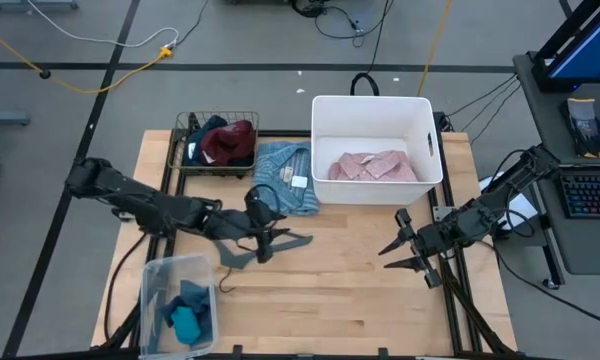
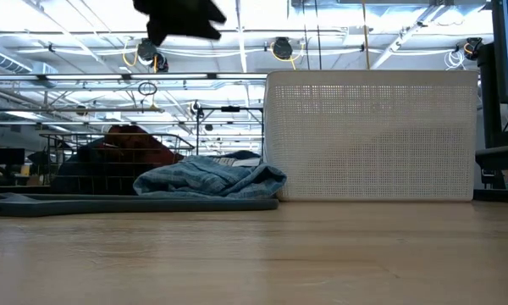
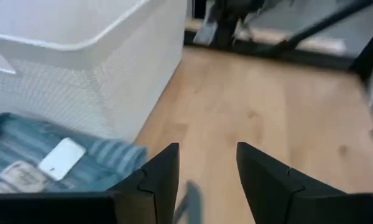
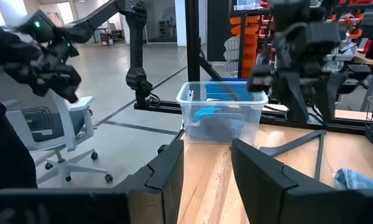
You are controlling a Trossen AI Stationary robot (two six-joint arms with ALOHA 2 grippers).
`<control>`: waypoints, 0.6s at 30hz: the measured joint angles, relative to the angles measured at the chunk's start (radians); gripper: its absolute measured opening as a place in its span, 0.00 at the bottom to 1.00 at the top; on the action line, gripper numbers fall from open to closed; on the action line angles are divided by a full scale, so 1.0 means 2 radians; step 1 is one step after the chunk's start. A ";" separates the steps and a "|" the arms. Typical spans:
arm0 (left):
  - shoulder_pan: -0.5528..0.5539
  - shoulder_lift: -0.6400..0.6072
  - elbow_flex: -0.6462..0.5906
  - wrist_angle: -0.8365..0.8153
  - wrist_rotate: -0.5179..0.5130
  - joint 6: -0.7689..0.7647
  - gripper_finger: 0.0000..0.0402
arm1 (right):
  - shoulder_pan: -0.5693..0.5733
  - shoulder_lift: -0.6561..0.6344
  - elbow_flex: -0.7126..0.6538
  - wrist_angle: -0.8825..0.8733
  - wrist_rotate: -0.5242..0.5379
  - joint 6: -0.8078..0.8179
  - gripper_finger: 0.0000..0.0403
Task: Pick & Place Cloths
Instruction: Put the blue shirt into the white bin
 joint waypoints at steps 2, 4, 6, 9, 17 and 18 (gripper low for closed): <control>0.013 0.008 0.000 -0.011 0.007 0.018 0.40 | 0.000 0.000 0.000 0.000 0.000 0.004 0.31; 0.025 0.017 0.000 -0.019 0.014 0.038 0.40 | 0.000 0.000 0.000 0.000 0.000 0.005 0.31; 0.035 0.028 0.000 -0.022 0.023 0.054 0.40 | 0.000 0.000 0.000 0.000 0.000 0.005 0.31; 0.048 0.047 0.000 -0.028 0.032 0.072 0.40 | 0.000 0.000 0.000 0.000 0.000 0.005 0.31; 0.069 0.079 0.000 -0.068 0.027 0.089 0.40 | 0.000 0.000 0.000 0.001 0.000 0.007 0.31; 0.072 0.082 0.000 -0.075 0.027 0.088 0.40 | 0.000 0.000 0.000 0.001 0.000 0.007 0.31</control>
